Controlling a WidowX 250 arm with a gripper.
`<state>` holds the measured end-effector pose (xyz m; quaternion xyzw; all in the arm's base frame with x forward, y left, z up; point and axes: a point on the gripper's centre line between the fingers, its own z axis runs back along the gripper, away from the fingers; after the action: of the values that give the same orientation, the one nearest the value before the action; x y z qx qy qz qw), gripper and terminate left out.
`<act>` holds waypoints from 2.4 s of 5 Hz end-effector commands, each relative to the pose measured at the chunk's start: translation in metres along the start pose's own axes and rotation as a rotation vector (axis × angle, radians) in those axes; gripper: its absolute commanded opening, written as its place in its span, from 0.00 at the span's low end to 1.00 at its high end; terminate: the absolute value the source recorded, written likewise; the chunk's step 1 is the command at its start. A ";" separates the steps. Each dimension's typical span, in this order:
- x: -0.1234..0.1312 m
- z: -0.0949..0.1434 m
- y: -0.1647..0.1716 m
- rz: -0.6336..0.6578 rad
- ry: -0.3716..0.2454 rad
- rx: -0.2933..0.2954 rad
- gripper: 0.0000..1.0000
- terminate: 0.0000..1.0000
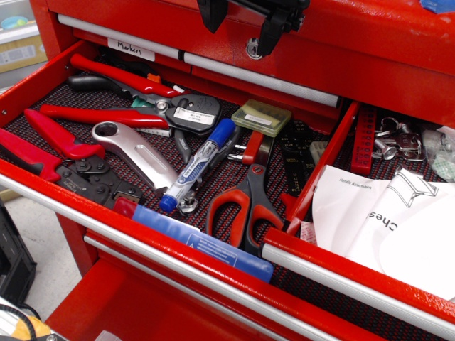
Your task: Pick up blue pen and put into drawer
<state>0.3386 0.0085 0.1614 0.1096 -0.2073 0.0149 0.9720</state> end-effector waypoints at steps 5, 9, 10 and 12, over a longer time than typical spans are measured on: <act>-0.047 -0.021 0.001 0.047 0.211 -0.017 1.00 0.00; -0.091 -0.061 0.006 -0.013 0.178 -0.054 1.00 0.00; -0.096 -0.071 0.005 -0.012 0.155 -0.081 1.00 0.00; -0.106 -0.092 0.002 0.044 0.112 -0.118 0.00 0.00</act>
<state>0.2758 0.0289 0.0334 0.0459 -0.1438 0.0303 0.9881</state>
